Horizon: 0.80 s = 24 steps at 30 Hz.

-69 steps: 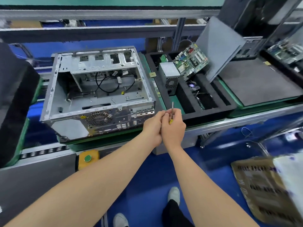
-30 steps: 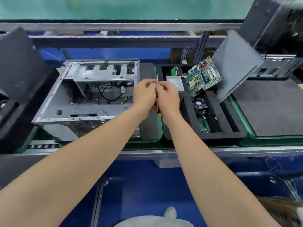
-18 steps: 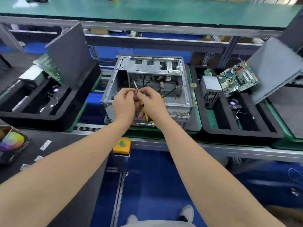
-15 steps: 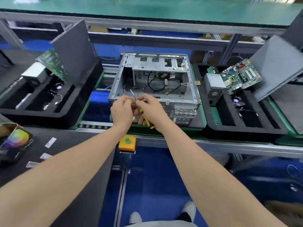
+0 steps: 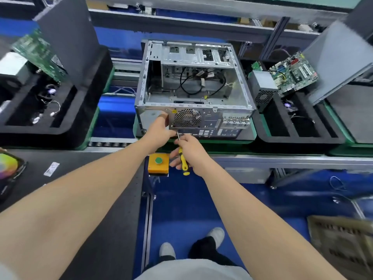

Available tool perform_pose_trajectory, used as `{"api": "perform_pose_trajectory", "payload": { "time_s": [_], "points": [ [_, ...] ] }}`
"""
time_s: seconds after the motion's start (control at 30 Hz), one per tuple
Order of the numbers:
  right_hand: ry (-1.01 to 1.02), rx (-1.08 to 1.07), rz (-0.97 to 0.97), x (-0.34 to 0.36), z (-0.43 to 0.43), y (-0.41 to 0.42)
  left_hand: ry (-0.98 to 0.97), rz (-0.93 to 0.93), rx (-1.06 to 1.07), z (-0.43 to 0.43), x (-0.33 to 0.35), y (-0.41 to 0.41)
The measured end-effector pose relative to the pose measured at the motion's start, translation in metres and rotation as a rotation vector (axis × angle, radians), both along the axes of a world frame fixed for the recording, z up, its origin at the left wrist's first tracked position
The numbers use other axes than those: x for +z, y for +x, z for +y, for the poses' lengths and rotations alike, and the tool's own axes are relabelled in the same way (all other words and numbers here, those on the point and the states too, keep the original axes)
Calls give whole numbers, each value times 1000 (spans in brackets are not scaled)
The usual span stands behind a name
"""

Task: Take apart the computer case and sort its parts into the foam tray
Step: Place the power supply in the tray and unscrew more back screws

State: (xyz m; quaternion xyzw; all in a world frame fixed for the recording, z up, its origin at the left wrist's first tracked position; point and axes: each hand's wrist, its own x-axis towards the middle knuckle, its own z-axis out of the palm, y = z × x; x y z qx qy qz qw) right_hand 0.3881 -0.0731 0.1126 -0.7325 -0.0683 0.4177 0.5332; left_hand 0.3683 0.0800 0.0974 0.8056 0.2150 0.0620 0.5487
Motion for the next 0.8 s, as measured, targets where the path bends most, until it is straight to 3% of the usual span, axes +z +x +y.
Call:
{"api": "perform_pose_trajectory", "payload": {
  "time_s": [0.33,0.57,0.8],
  "points": [
    [5,-44,23,-3,11,5,317,92,-3,9,4,4],
    [54,-89,75,-5,14,3,403,108,-46,11,3,4],
    [513,-342,672,-10,8,0,397,77,-32,12,2,2]
  ]
}}
